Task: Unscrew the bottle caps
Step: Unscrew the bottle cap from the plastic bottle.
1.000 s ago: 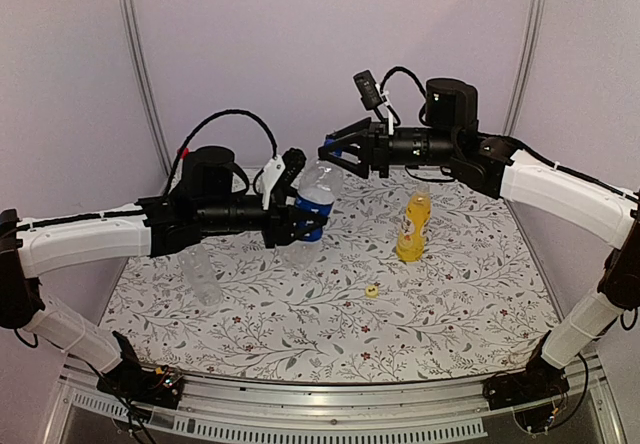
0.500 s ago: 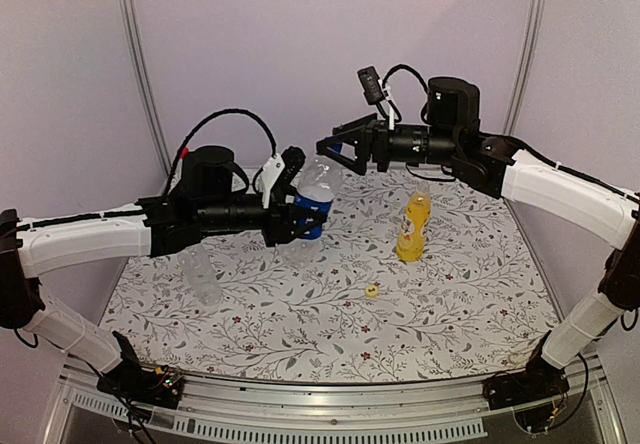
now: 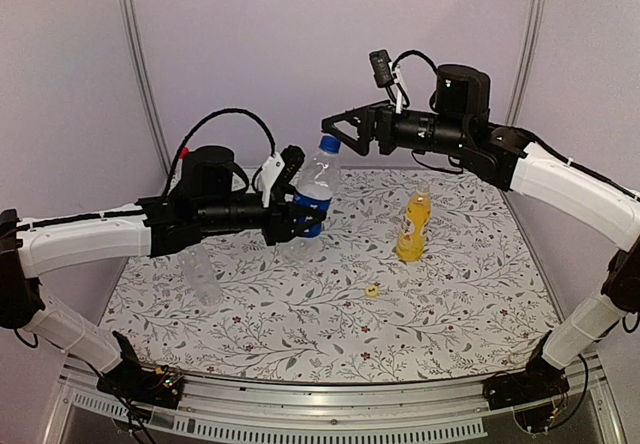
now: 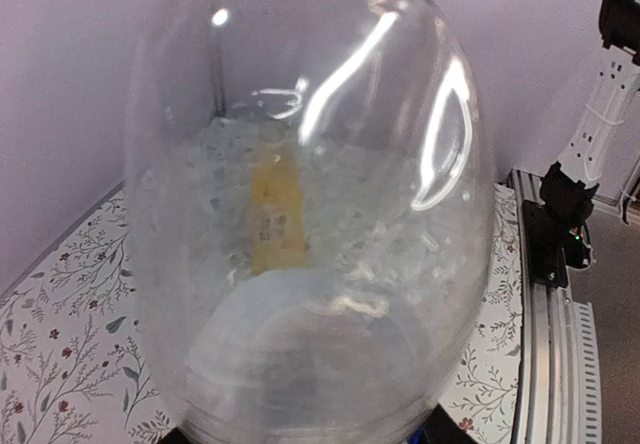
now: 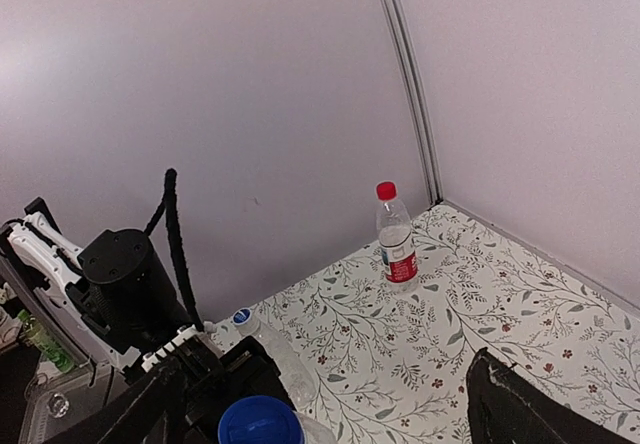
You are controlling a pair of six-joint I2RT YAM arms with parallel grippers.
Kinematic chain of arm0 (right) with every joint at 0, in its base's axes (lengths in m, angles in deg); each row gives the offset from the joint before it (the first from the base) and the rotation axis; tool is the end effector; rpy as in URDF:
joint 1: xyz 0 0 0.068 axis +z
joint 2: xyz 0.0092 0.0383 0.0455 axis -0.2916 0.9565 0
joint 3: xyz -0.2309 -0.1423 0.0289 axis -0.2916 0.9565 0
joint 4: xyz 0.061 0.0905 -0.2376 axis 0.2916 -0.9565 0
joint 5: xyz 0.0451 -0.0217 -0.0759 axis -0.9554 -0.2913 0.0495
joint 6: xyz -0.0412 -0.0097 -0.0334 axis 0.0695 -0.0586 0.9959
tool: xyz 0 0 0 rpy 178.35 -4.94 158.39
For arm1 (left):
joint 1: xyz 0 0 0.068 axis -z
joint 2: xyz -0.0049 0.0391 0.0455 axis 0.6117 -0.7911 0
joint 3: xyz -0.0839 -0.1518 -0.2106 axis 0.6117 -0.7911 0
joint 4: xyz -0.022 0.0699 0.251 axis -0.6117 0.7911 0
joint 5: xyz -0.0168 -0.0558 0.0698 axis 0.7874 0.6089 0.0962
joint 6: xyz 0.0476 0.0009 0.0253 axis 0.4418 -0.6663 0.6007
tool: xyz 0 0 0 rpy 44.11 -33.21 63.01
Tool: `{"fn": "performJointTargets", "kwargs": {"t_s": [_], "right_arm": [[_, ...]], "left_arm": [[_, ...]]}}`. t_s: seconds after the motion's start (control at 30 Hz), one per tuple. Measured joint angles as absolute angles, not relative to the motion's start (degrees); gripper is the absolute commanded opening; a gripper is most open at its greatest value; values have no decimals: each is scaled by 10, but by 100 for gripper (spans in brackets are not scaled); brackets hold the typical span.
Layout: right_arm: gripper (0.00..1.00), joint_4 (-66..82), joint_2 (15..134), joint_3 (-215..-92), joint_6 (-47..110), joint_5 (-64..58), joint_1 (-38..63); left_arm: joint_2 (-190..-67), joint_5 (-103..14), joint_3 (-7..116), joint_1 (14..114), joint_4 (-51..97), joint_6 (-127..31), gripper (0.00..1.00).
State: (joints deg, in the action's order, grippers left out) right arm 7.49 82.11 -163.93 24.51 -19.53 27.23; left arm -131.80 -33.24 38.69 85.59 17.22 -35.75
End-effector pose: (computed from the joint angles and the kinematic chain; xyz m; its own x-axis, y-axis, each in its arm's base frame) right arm 0.2524 0.2655 0.4209 -0.2674 0.0490 -0.9623 -0.8889 0.3730 0.2659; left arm 0.2074 -0.2472 0.3062 -0.1621 0.1935 -0.9676 0.9182 0.3888 -0.0761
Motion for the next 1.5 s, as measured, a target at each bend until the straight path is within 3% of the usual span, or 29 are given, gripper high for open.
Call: {"fn": "performJointTargets", "kwargs": {"t_s": [0.53,0.8,0.93,1.37,1.5], "right_arm": [[91,57,822,-1655,207,-195,269],[73,56,846,-1691,199,-207,270],[59,55,862,-1694,199,-220,276],[51,58,876,-1680,197,-247,292],[42,63,875,-1662,195,-247,292]], "left_arm": [[-1318,-343,387,856,172,-358,40],[-1318,-343,387,856,172,-358,41],[-1318,-344,387,856,172,-358,41],[-1318,-355,387,856,175,-358,41],[-1318,-357,387,856,176,-359,41]]}}
